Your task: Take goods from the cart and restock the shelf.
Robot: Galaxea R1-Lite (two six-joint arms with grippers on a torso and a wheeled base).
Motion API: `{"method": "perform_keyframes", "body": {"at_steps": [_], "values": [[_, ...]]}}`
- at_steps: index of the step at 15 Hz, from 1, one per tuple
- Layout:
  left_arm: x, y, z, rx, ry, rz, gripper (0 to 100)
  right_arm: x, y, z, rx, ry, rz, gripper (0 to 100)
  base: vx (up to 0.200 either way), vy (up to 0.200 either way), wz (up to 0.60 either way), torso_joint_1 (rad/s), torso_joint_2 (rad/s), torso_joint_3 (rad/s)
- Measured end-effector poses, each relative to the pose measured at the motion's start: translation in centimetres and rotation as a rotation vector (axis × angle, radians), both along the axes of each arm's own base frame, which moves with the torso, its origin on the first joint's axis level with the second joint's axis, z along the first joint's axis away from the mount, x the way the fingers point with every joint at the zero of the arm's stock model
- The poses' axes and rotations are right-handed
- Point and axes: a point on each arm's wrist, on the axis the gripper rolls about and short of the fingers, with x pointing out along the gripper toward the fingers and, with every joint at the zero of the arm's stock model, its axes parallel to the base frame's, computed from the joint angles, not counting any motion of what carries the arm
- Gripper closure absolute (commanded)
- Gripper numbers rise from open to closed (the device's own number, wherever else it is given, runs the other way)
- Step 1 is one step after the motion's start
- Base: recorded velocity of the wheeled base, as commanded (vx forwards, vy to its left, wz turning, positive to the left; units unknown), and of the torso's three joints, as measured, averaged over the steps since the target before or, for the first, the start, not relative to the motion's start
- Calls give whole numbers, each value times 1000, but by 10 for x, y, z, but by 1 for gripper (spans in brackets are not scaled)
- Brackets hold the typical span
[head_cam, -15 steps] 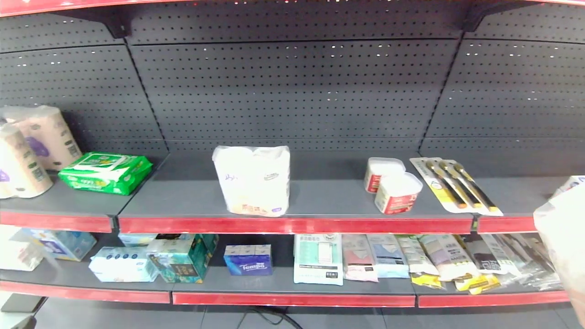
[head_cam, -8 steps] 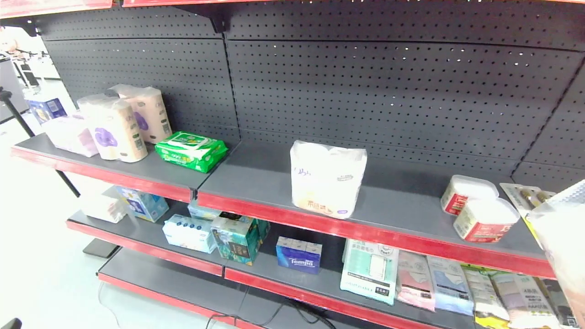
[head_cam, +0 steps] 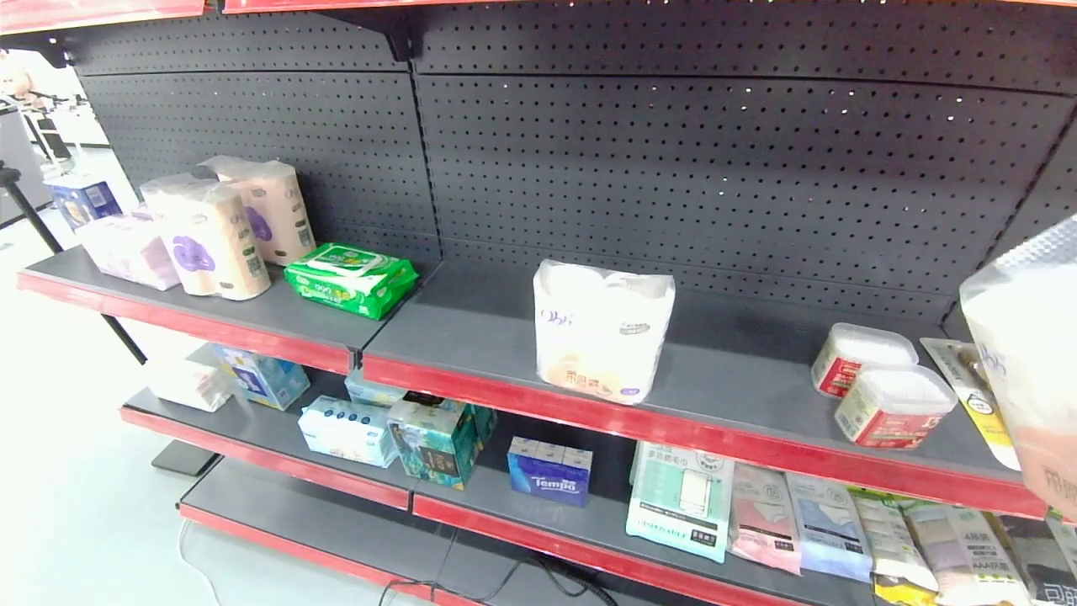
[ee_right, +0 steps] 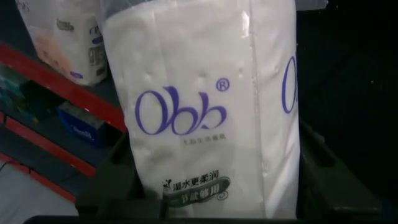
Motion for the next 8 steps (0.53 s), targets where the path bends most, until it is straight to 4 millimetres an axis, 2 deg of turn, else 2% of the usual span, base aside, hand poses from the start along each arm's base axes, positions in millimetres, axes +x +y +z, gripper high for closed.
{"method": "perform_keyframes", "body": {"at_steps": [2,5,8], "values": [[-7,3,-16,7,18,17,0,19,7,6,50,-3,83,100,0,0,0,0,0,0],[-12,4,-24,1,1,10,0,43,18,11,93,37,165,100,0,0,0,0,0,0],[-11,4,-34,-3,6,11,0,53,21,10,90,70,177,100,0,0,0,0,0,0]]}}
